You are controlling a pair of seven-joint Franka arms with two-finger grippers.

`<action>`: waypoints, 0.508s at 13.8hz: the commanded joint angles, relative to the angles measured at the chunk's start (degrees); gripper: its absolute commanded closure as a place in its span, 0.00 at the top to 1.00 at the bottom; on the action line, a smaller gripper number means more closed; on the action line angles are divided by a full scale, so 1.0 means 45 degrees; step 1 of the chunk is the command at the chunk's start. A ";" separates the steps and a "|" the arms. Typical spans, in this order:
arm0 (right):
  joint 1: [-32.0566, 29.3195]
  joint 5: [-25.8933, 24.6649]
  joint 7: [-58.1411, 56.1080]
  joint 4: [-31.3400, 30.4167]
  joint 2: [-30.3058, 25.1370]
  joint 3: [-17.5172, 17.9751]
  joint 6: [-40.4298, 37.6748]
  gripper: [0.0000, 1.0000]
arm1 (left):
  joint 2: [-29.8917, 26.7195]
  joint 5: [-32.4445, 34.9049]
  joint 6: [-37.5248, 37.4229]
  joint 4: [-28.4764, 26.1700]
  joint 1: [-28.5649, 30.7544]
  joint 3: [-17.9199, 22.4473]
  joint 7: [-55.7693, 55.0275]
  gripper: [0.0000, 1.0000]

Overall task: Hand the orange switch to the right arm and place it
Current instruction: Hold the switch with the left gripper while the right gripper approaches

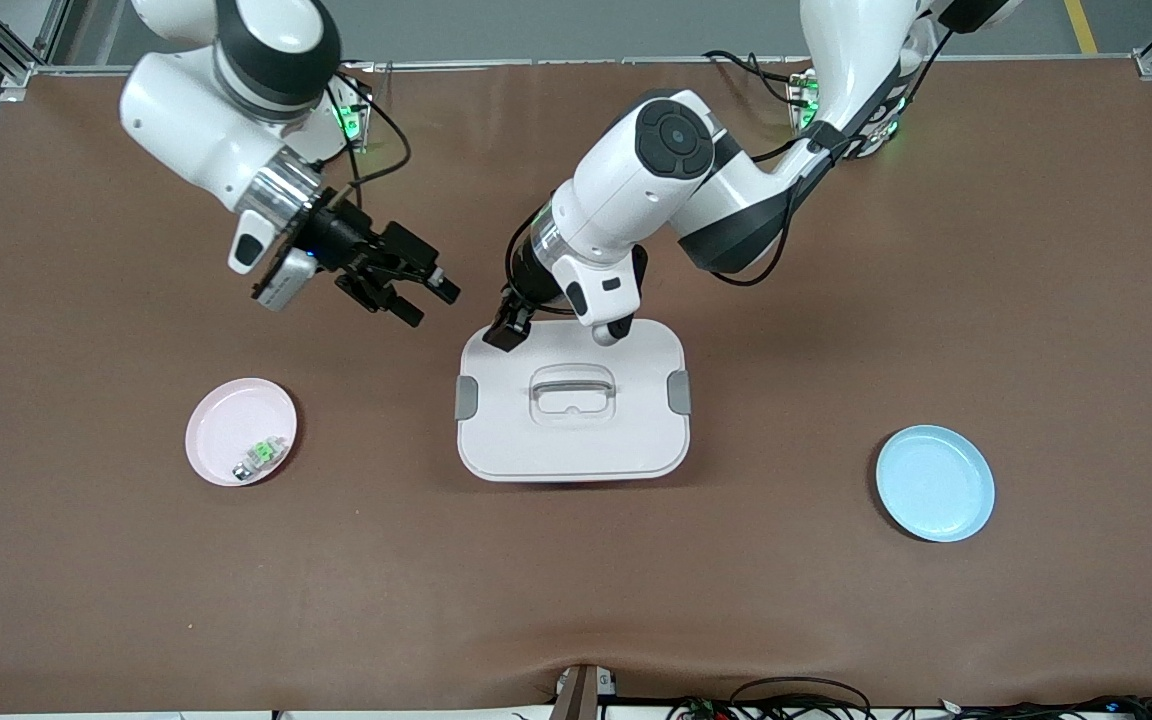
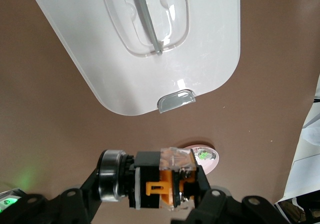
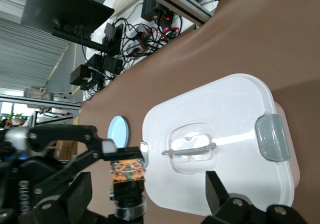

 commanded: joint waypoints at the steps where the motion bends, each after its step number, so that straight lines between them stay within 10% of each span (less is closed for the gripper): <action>1: 0.0427 0.0539 -0.0693 0.0090 0.0496 -0.0121 0.0499 1.00 | 0.0058 -0.0224 0.0057 0.0220 -0.0057 0.0055 -0.0123 0.00; 7: 0.0915 0.1827 -0.0832 0.0734 0.0790 -0.0121 0.0538 1.00 | 0.0077 -0.0224 0.0057 0.0220 -0.0077 0.0055 -0.0123 0.00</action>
